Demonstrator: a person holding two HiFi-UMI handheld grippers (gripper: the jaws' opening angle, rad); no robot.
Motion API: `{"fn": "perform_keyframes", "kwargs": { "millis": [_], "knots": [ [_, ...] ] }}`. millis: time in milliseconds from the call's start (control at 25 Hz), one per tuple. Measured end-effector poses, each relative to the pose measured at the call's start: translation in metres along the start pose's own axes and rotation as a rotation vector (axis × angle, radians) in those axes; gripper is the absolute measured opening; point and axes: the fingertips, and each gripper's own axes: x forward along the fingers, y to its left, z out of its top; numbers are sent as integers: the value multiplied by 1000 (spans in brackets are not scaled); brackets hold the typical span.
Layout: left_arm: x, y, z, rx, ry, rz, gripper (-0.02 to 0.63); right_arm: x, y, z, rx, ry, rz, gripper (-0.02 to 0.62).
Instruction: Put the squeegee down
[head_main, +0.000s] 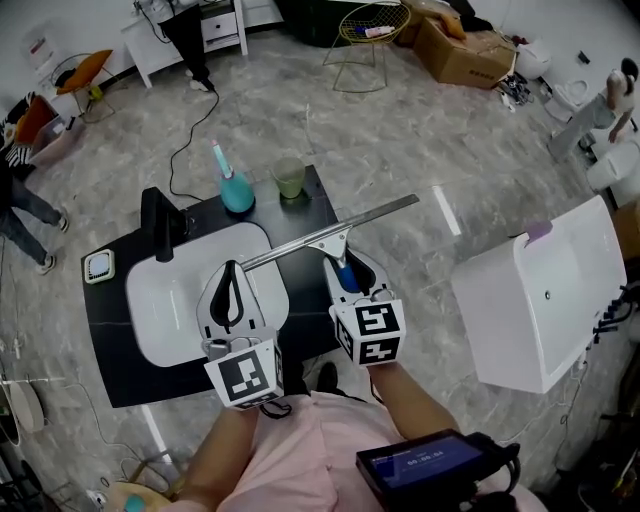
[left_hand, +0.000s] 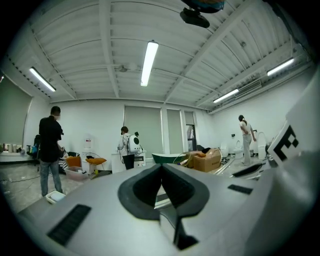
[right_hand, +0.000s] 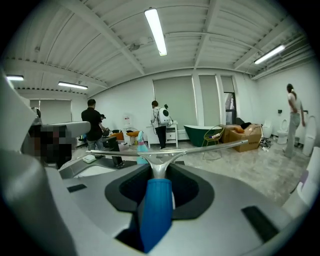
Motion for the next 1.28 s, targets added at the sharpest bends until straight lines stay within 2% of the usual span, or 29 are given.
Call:
{"fn": "perform_keyframes", "kwargs": {
  "millis": [560, 760, 1280],
  "knots": [
    [54, 19, -47, -29, 95, -13, 9, 70, -8, -44, 15, 154, 6, 123],
    [61, 21, -70, -39, 160, -19, 9, 87, -10, -64, 27, 207, 4, 123],
    [77, 28, -110, -58, 254, -12, 9, 113, -16, -107, 40, 320, -8, 123]
  ]
}}
